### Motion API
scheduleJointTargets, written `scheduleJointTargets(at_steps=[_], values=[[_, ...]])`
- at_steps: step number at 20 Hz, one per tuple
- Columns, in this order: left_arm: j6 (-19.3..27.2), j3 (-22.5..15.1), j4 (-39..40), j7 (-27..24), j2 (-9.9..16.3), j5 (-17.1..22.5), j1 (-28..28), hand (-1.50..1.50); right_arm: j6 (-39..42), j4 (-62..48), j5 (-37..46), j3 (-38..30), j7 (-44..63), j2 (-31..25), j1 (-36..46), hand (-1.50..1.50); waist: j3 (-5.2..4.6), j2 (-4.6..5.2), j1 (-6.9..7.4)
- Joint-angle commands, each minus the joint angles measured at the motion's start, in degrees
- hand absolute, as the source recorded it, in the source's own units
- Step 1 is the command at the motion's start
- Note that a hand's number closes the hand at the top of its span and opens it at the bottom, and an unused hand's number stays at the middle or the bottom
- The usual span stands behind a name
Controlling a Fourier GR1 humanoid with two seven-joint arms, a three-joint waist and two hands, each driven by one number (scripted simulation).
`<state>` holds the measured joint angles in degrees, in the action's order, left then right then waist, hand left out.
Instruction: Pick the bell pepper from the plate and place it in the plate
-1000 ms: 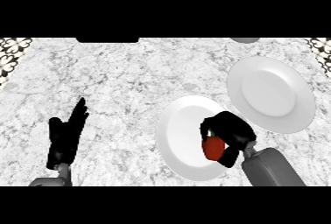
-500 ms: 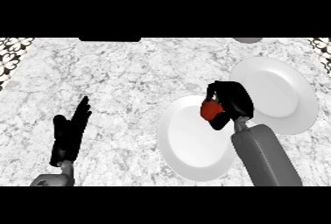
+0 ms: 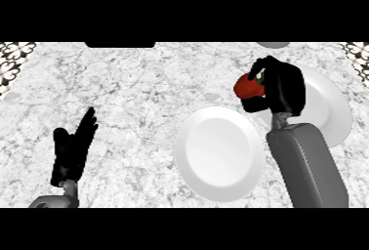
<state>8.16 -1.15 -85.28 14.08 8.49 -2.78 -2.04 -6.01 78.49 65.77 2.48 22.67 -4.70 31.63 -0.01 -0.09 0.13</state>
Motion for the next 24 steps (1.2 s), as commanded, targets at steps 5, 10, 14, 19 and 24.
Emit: scheduleJointTargets(at_steps=[5, 10, 14, 19, 24], values=[[1.41, -1.13, -2.74, 0.72, -1.61, -1.84, 1.85, 0.00, -0.24, 0.86, -0.95, -8.15, 5.33, -3.70, 3.69, 1.50, 0.01, 0.09, 0.18], [-1.00, 1.51, -0.23, -0.88, -0.11, -0.26, 0.37, 0.00, -4.21, -3.74, -3.35, -11.44, 0.99, -6.78, 0.79, 1.50, 0.01, 0.13, 0.07], [0.86, 0.37, 2.57, -2.50, -2.66, -2.07, -0.78, 0.00, -3.67, -12.46, -4.66, -14.06, -0.73, -10.41, 5.90, 1.50, 0.01, 0.17, 0.20], [0.93, -2.60, -4.83, 2.37, -3.35, -3.46, 3.11, 0.00, -6.17, -24.53, -6.05, -16.60, -5.37, -13.41, 8.27, 1.50, 0.05, 0.24, 0.77], [1.22, -1.47, 0.16, -2.07, -3.57, -3.86, 1.35, 0.00, -2.63, -35.47, -10.48, -19.81, -10.94, -16.18, 9.13, 1.50, 0.07, 0.48, 1.00]])
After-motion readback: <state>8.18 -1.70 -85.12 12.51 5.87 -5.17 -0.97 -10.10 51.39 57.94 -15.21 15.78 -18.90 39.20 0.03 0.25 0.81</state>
